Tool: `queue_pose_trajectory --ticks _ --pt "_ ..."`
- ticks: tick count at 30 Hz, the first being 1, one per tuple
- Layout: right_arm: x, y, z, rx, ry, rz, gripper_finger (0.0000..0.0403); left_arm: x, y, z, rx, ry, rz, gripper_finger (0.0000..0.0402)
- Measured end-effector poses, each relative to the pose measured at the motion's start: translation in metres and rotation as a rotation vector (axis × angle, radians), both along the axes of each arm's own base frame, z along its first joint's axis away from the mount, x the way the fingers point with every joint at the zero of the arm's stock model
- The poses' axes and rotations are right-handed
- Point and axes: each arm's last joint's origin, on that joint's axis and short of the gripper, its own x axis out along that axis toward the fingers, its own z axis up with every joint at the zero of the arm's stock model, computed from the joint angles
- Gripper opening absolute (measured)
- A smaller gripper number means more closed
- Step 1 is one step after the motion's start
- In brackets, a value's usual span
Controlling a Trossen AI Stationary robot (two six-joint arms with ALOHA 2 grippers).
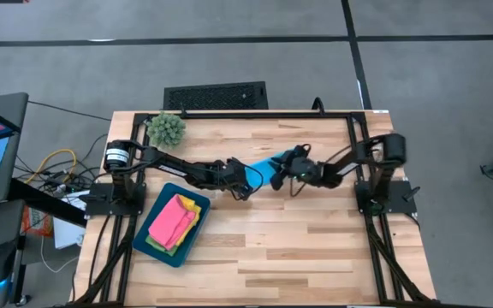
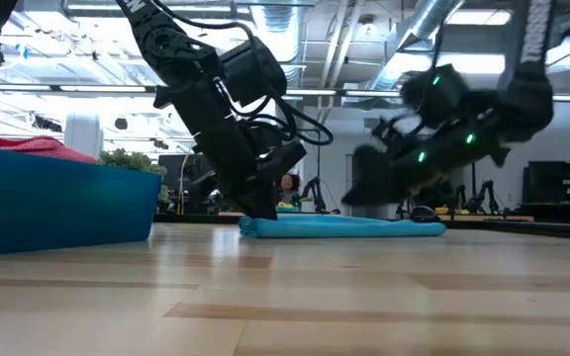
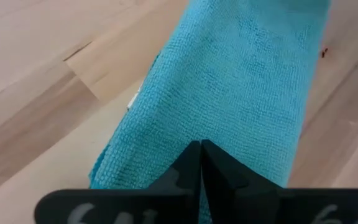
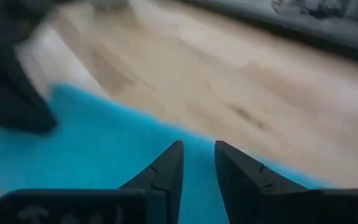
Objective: Fold microfiber towels
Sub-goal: Fold the blue microfiber towel
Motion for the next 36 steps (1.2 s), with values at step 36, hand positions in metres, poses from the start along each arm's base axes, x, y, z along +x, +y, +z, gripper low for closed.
queue_pose_trajectory --ticks 36 --pt "0.046 -0.009 -0.043 0.017 -0.075 -0.059 0.0116 0.001 -0.015 0.001 0.034 0.012 -0.083 0.0006"
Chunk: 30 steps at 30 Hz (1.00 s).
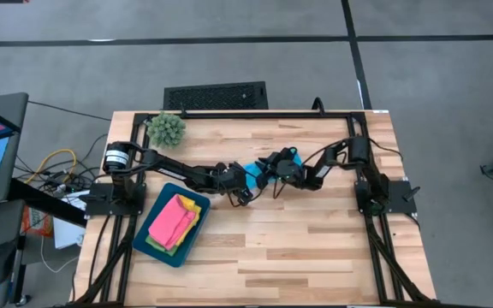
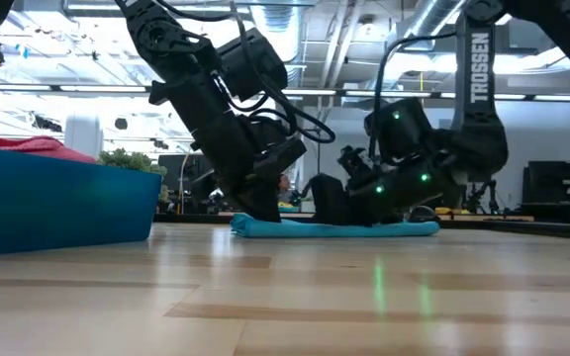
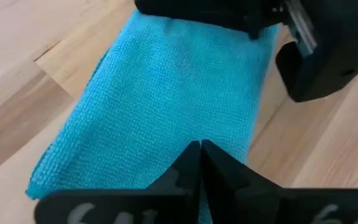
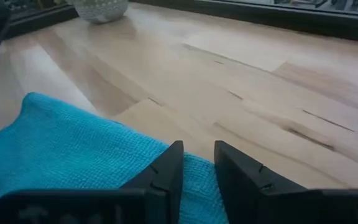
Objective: Fold microfiber towels
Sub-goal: Fold the blue microfiber towel
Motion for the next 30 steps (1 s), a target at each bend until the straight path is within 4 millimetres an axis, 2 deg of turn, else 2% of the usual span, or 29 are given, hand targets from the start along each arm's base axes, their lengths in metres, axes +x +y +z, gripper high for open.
queue_pose_trajectory --ticks 3,7,10,13,18,25,27,30 --pt "-0.002 0.000 0.014 -0.041 -0.002 0.022 0.0116 0.000 0.000 0.000 0.000 0.000 0.000 0.0006" --pt "-0.003 0.000 0.060 -0.114 -0.123 0.038 0.0116 0.000 0.000 0.000 -0.001 -0.001 0.000 0.0006" --pt "-0.016 0.007 0.070 -0.109 -0.094 0.047 0.0116 0.000 0.000 0.000 -0.002 -0.002 0.001 0.0006" --pt "-0.030 0.017 0.064 -0.077 -0.057 0.022 0.0116 0.000 0.000 0.000 -0.002 -0.002 0.002 0.0006" --pt "-0.047 0.034 0.039 -0.031 0.008 -0.013 0.0116 0.000 0.000 0.001 0.000 -0.007 0.007 0.0006" --pt "-0.039 0.052 0.000 -0.035 0.073 0.014 0.0116 0.002 0.000 0.002 -0.014 -0.036 0.025 0.0006" --pt "-0.037 0.053 -0.006 -0.035 0.077 -0.001 0.0116 0.002 0.000 0.002 -0.025 -0.036 0.019 0.0006" --pt "-0.038 0.053 -0.005 -0.034 0.062 0.000 0.0116 0.002 -0.001 0.002 -0.049 -0.036 0.002 0.0006"
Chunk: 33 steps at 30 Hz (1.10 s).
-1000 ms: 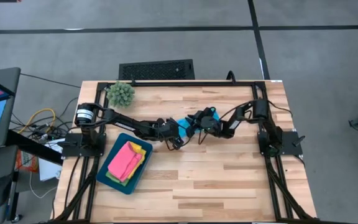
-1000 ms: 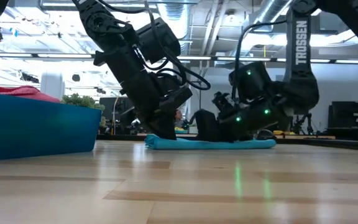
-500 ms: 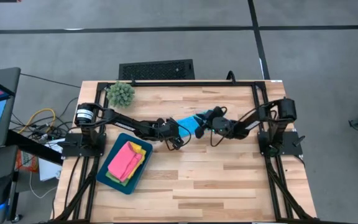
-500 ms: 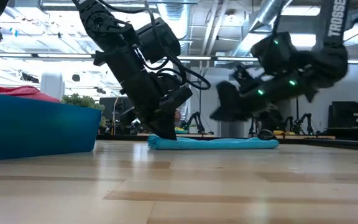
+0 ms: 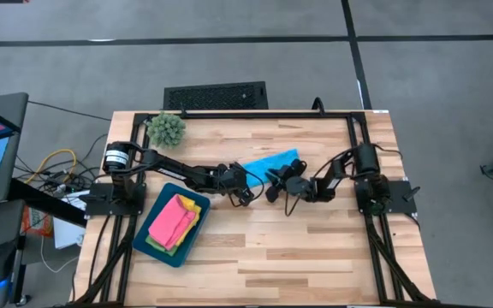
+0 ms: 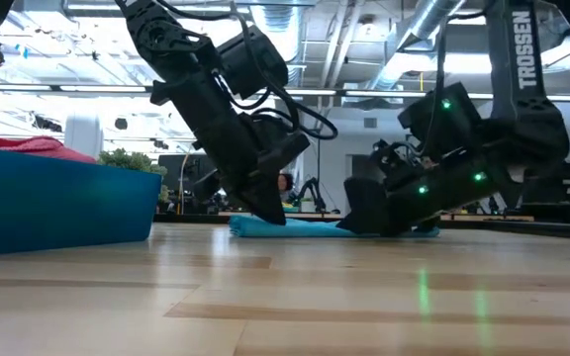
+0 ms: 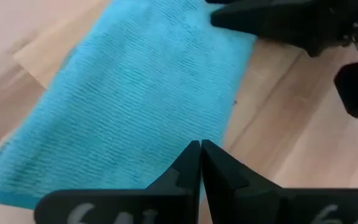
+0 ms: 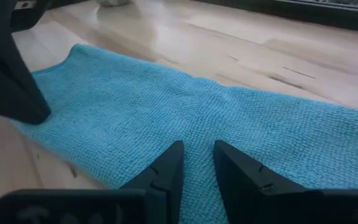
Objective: Fold microfiber towels
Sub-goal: Fold the blue microfiber towel
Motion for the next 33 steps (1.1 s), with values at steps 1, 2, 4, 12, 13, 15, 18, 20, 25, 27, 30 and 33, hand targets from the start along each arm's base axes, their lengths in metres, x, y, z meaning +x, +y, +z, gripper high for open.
queue_pose_trajectory --ticks 1,2,4,12,13,15,18,20,25,27,30,33 --pt "0.000 0.000 0.003 0.004 -0.004 0.008 0.0116 0.000 0.000 0.000 -0.012 -0.001 -0.008 0.0006" --pt "0.000 0.000 0.006 0.006 -0.003 0.018 0.0116 0.000 -0.001 0.000 -0.025 -0.003 -0.019 0.0006" --pt "0.000 0.000 0.013 -0.001 0.002 0.033 0.0116 -0.001 0.000 0.005 -0.060 -0.006 -0.026 0.0006" --pt "-0.002 0.001 0.061 -0.036 -0.027 0.054 0.0116 -0.019 0.000 0.043 -0.215 -0.091 0.335 0.0007" --pt "-0.003 0.001 0.070 -0.035 -0.038 0.056 0.0116 -0.021 -0.001 0.044 -0.216 -0.088 0.367 0.0013" --pt "-0.006 0.002 0.086 -0.036 -0.060 0.061 0.0116 -0.021 -0.001 0.043 -0.239 -0.093 0.388 0.0033" --pt "-0.016 0.002 0.111 -0.037 -0.078 0.063 0.0116 -0.020 -0.001 0.041 -0.262 -0.093 0.398 0.0084" --pt "-0.025 0.003 0.129 -0.037 -0.092 0.066 0.0116 -0.020 -0.001 0.038 -0.274 -0.097 0.446 0.0125" --pt "-0.052 0.004 0.169 -0.034 -0.161 0.082 0.0116 -0.026 0.005 0.035 -0.317 -0.078 0.569 0.0227" --pt "-0.063 0.005 0.181 -0.031 -0.181 0.091 0.0116 -0.029 0.009 0.032 -0.364 -0.074 0.667 0.0258" --pt "-0.076 0.006 0.192 -0.030 -0.200 0.103 0.0116 -0.029 0.009 0.027 -0.418 -0.074 0.728 0.0286" --pt "-0.086 0.006 0.197 -0.041 -0.190 0.111 0.0116 -0.027 0.009 0.012 -0.459 -0.089 0.791 0.0298"
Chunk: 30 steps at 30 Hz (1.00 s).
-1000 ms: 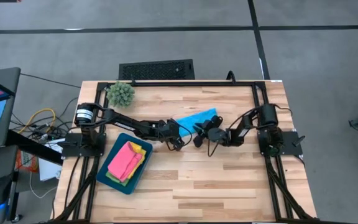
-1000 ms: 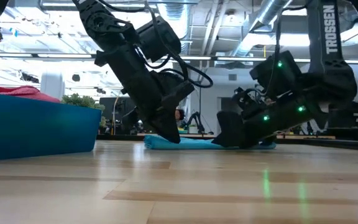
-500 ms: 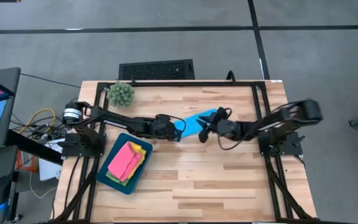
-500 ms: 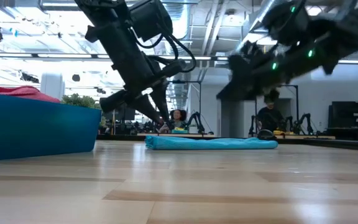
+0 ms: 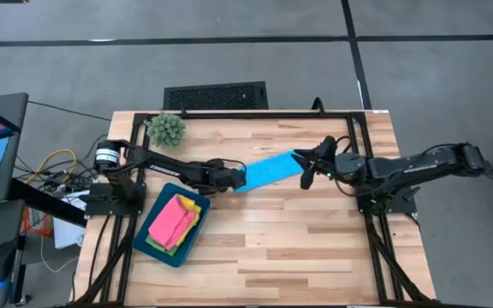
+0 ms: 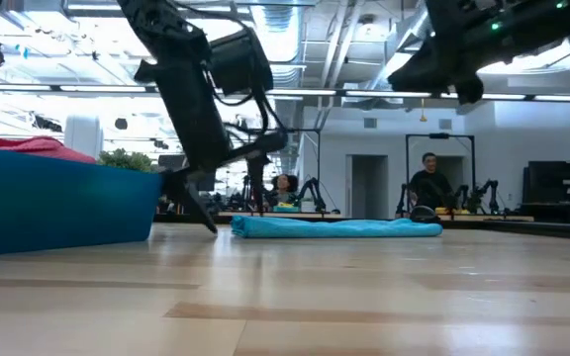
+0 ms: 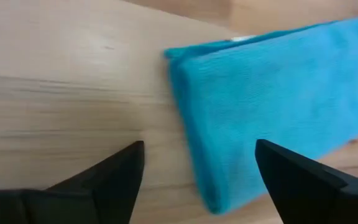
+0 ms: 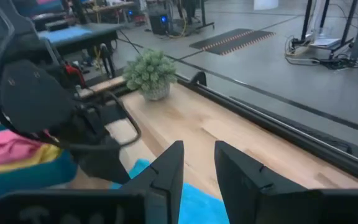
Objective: Fold microfiber towels
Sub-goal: Fold the blue microfiber towel
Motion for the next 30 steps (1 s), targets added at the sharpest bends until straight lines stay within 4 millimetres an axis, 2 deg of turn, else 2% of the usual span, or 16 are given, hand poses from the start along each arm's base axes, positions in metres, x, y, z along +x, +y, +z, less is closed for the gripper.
queue_pose_trajectory --ticks 5,10,15,23,30 --pt "-0.005 -0.001 -0.002 -0.011 0.050 0.000 0.0116 0.015 0.003 -0.017 -0.003 -0.052 0.029 0.0298" --pt "-0.004 0.000 -0.008 -0.013 0.100 0.006 0.0116 0.017 0.004 -0.019 0.032 -0.078 0.074 0.0276" --pt "0.004 0.000 -0.022 -0.017 0.191 0.006 0.0116 0.018 0.006 -0.025 0.019 -0.065 0.077 0.0198" --pt "0.021 0.004 -0.051 0.048 0.321 0.089 0.0116 0.020 0.007 -0.030 0.059 -0.064 0.030 0.0020" --pt "0.020 0.004 -0.043 0.059 0.259 0.111 0.0116 0.022 0.008 -0.024 0.020 -0.086 -0.032 0.0004"
